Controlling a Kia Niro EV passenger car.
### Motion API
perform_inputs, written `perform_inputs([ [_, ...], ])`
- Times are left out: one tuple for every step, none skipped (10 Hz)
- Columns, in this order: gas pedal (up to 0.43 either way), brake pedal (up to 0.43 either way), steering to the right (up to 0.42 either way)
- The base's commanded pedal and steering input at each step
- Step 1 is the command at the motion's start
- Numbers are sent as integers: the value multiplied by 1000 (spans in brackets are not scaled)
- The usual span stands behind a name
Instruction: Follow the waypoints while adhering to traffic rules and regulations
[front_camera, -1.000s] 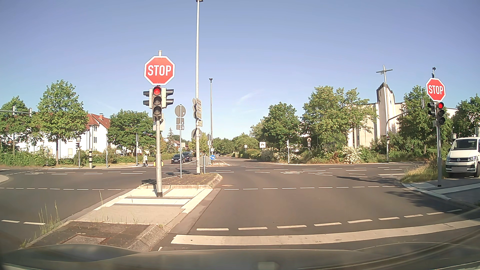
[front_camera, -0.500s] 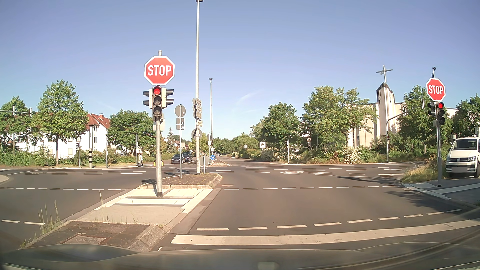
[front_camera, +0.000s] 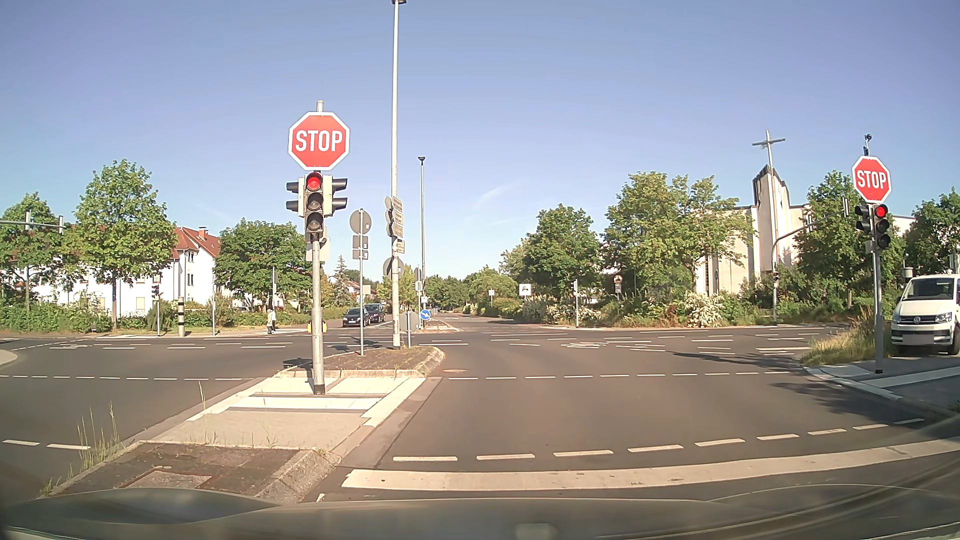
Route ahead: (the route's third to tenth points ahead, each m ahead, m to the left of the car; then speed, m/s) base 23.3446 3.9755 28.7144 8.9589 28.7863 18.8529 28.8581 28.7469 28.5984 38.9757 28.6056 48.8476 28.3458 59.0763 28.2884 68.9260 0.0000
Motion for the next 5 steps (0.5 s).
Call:
perform_inputs([
  [0, 311, 12],
  [0, 311, 12],
  [0, 311, 12],
  [0, 311, 12],
  [0, 311, 12],
])
